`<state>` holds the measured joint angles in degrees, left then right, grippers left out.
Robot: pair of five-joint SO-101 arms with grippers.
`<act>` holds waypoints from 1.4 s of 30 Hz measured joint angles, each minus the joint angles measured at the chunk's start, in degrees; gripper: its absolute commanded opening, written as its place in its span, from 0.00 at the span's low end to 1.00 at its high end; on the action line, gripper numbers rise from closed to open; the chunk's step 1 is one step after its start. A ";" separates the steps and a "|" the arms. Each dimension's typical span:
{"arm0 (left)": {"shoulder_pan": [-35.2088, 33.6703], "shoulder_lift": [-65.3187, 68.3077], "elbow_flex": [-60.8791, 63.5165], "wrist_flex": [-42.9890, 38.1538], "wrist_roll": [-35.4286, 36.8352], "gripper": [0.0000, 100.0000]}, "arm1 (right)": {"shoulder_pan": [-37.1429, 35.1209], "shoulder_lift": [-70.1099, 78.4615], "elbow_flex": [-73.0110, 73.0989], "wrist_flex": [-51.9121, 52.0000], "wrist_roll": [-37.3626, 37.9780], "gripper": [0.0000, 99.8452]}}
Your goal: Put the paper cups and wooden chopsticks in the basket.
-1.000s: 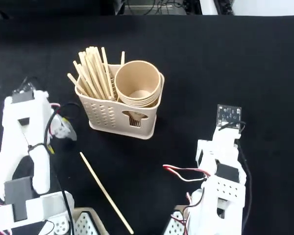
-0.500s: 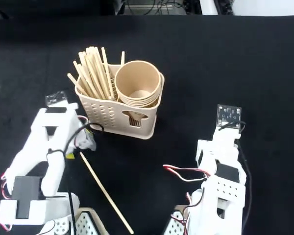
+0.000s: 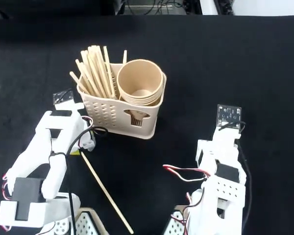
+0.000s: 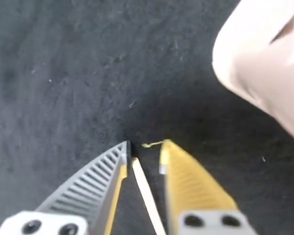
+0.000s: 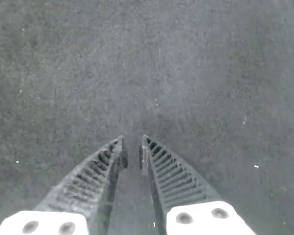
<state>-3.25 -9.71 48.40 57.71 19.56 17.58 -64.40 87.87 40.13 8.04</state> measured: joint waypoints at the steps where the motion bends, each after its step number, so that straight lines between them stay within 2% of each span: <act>1: 0.00 0.00 0.00 0.00 -0.62 0.06 | 0.00 0.00 0.00 0.00 0.00 0.06; 6: 0.88 0.00 0.09 0.00 -2.29 0.07 | 0.00 0.00 0.00 0.00 0.00 0.06; 11: 3.16 0.00 0.09 2.64 -2.55 0.22 | 0.00 0.00 0.00 0.00 0.00 0.06; 13: 3.25 -0.09 -0.09 4.40 -2.55 0.23 | 0.00 0.00 0.00 0.00 0.00 0.06; 18: 4.84 -0.09 0.09 5.27 -2.55 0.20 | 0.00 0.00 0.00 0.00 0.00 0.06; 24: 11.43 -0.18 1.23 1.67 -2.55 0.05 | 0.00 0.00 0.00 0.00 0.00 0.06; 29: 14.68 -0.18 2.02 -0.97 -2.55 0.04 | 0.00 0.00 0.00 0.00 0.00 0.06; 34: 13.71 -0.18 2.02 -1.05 -2.55 0.04 | 0.00 0.00 0.00 0.00 0.00 0.06; 42: 4.22 -0.26 2.11 -0.97 -2.46 0.03 | 0.00 0.00 0.00 0.00 0.00 0.06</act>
<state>0.97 -9.98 50.51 56.75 17.10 17.58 -64.40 87.87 40.13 8.04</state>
